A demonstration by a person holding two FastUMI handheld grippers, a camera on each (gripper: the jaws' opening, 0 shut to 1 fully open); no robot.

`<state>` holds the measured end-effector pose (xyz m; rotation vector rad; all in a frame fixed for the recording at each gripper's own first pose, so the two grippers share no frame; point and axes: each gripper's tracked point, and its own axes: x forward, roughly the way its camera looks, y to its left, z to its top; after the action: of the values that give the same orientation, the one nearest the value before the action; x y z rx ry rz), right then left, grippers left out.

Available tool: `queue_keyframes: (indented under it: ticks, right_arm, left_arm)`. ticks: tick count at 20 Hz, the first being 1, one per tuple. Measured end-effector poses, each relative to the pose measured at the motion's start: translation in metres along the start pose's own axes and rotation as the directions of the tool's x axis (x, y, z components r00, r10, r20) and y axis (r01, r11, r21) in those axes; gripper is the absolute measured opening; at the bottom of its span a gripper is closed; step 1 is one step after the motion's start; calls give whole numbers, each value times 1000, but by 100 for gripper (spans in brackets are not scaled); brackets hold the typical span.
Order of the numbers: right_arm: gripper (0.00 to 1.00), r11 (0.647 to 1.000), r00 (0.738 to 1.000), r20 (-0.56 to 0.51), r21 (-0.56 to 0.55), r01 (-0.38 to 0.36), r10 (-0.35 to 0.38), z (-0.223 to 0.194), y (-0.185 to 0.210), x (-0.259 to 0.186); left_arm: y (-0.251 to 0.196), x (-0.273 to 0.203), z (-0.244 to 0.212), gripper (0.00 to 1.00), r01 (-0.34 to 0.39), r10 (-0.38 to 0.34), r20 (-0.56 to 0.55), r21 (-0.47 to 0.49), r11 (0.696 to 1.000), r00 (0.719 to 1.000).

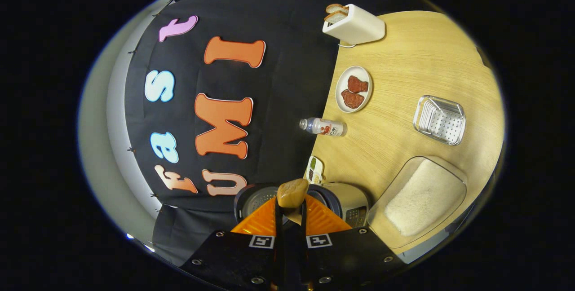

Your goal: Close the left gripper, press the button to open the rice cooker; take a wooden spoon from the chopstick holder with the right hand, scoop a spoonful of rice and pour it into the rice cooker, then put the wooden spoon back into the chopstick holder.

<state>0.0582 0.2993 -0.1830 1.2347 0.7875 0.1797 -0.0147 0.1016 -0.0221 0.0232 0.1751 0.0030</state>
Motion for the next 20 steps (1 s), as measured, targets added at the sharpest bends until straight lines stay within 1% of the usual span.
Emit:
queue_keyframes:
  ticks: [5,9,11,12,14,17,20]
  right_arm:
    - [12,1000,1000,-25,-22,-3,3,-9,28,32]
    - [12,997,999,-35,-74,-6,3,-21,49,64]
    - [12,995,1000,-27,-102,-15,13,-24,63,79]
    - [12,993,1000,-21,-117,-15,13,-25,68,84]
    - [12,988,1000,-8,-154,-12,11,-28,81,95]
    - [12,981,1000,-4,-191,-28,27,-33,99,111]
    - [12,961,998,18,-272,-46,53,-36,113,117]
  left_arm:
    - [-5,-6,2,99,17,-16,14,-7,1000,1000]
    - [-7,-9,-2,100,24,-24,7,5,1000,1000]
    - [-5,-11,-5,99,18,-18,5,9,1000,1000]
    - [-4,-13,-5,100,15,-15,3,8,1000,1000]
    - [0,-17,-6,99,9,-9,-3,-4,1000,1000]
    - [10,-16,-7,99,-7,7,2,-22,1000,1000]
    - [18,-18,-6,99,-22,22,6,-12,1000,1000]
